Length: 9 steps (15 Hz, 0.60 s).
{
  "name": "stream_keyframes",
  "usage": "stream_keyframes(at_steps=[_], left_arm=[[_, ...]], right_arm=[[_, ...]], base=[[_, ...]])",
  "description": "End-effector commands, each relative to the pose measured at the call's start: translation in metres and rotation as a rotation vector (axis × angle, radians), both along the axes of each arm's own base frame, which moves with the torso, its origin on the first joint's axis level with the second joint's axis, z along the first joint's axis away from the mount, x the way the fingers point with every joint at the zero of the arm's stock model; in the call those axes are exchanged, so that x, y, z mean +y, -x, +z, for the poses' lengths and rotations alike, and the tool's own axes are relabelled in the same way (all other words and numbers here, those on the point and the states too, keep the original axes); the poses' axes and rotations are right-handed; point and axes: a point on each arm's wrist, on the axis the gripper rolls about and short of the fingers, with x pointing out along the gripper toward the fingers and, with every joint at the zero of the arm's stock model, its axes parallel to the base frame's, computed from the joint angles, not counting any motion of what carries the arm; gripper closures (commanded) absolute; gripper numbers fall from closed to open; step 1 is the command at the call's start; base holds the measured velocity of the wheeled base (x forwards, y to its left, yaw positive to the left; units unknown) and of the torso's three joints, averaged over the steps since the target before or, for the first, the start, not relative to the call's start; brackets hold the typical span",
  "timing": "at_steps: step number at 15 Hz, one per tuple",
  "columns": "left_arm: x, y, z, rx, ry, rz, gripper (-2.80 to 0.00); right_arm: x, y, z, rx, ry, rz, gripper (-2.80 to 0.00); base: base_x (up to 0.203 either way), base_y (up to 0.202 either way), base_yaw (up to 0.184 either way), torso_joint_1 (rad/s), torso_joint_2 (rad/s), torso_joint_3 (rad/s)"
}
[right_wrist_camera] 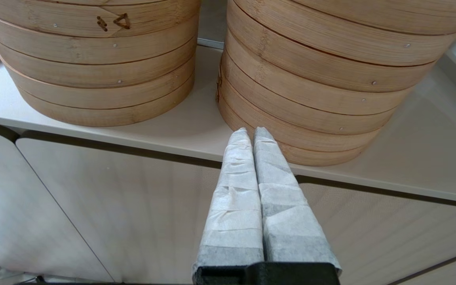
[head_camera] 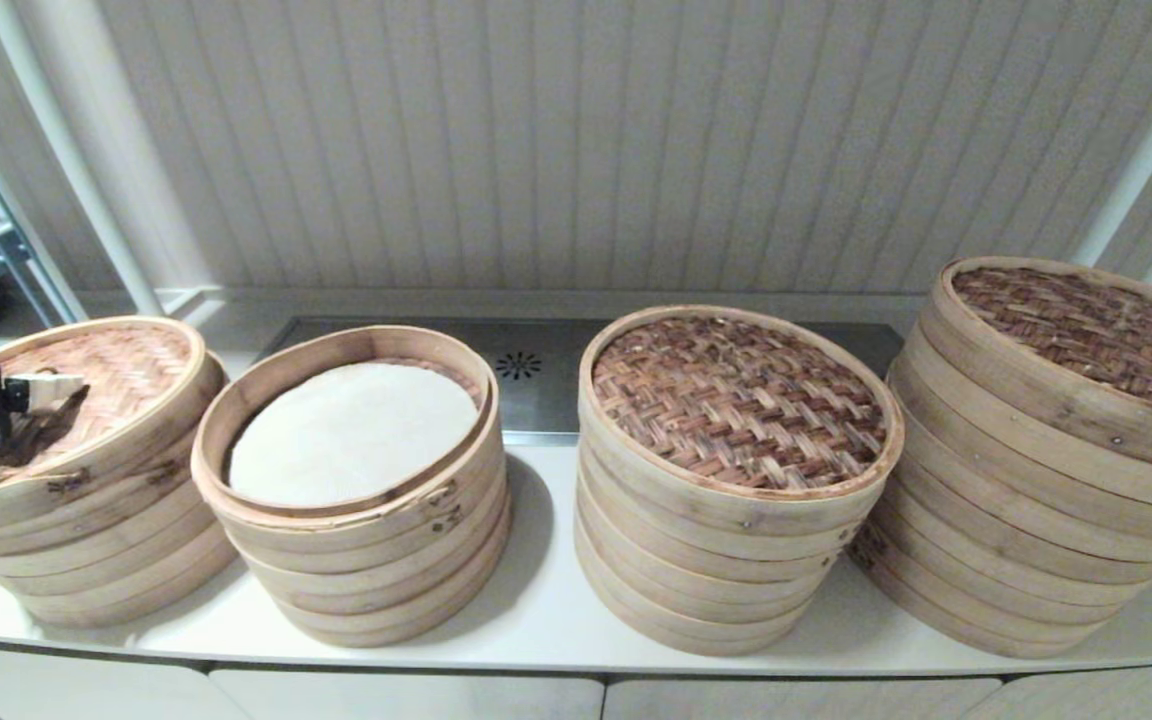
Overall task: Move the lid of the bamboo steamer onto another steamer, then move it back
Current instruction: Pick up the steamer
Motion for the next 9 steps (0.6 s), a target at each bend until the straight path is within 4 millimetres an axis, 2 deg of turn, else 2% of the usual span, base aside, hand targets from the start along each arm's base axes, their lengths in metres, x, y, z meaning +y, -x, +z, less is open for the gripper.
stream_keyframes(at_steps=[1,4,5,9], left_arm=[[0.000,0.000,0.000,-0.001,-0.003,-0.003,-2.80],[0.001,-0.002,-0.004,0.010,0.004,-0.003,-2.80],[0.001,-0.002,-0.006,0.014,0.006,-0.003,0.00],[0.004,-0.006,-0.010,0.014,0.012,-0.001,0.00]], right_arm=[[0.000,0.000,0.000,-0.002,0.001,0.002,0.00],[0.000,0.000,0.000,-0.002,0.001,0.002,0.00],[0.000,0.000,0.000,-0.002,0.001,0.002,0.00],[0.000,0.000,0.000,-0.002,0.001,0.002,0.00]], base=[[0.000,0.000,0.000,0.000,0.00,0.000],[0.000,0.000,0.000,0.000,0.00,0.000],[0.000,0.000,0.000,0.000,0.00,0.000],[0.000,0.000,0.000,0.000,0.00,0.000]])
